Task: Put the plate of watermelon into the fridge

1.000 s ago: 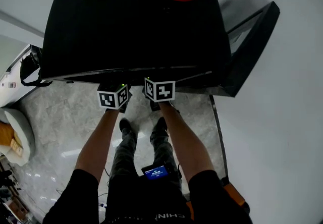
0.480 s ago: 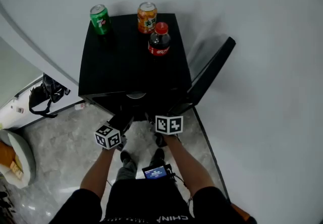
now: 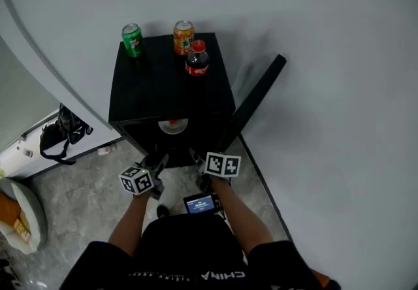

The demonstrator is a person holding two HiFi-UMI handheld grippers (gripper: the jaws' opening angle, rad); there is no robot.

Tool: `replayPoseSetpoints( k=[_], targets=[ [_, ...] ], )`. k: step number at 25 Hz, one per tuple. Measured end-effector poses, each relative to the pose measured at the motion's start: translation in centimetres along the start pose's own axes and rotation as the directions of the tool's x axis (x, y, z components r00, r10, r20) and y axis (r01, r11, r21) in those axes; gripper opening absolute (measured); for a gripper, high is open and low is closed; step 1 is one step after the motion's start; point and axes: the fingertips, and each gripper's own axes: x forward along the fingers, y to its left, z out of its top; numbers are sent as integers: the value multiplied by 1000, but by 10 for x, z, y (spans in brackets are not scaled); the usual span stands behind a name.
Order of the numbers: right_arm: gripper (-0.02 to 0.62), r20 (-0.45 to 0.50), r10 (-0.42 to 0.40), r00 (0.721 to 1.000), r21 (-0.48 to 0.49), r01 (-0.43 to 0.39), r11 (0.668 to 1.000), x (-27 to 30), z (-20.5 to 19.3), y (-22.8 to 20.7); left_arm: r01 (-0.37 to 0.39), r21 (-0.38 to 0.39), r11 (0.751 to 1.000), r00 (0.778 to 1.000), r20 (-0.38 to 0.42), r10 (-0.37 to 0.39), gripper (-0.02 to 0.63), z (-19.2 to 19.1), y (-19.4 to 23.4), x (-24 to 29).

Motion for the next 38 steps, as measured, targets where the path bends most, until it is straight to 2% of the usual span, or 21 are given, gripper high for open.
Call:
replayPoseSetpoints(
  k=[5, 17, 23, 29, 38],
  targets=[
    [33, -1, 7, 1000, 3, -7, 1000, -9, 1, -7, 2, 22, 1000, 1000, 2, -2, 14, 2, -12, 1],
    [29, -111, 13, 994, -11, -15, 1000, -48, -37, -47, -95, -38, 995, 994, -62, 93, 14, -72, -47, -12],
    [29, -100, -18, 995, -5, 17, 1000, -66, -60, -49, -98, -41, 994, 991, -99, 94, 14, -95, -53, -41],
    [29, -85, -74, 994, -81, 67, 994, -82, -96, -24, -37, 9, 999, 993, -111, 38, 14, -99, -60, -82],
    [29, -56, -150, 987, -173, 139, 975, -108, -177, 46, 7, -44, 999, 995, -102, -12, 14, -126, -56, -189]
  ],
)
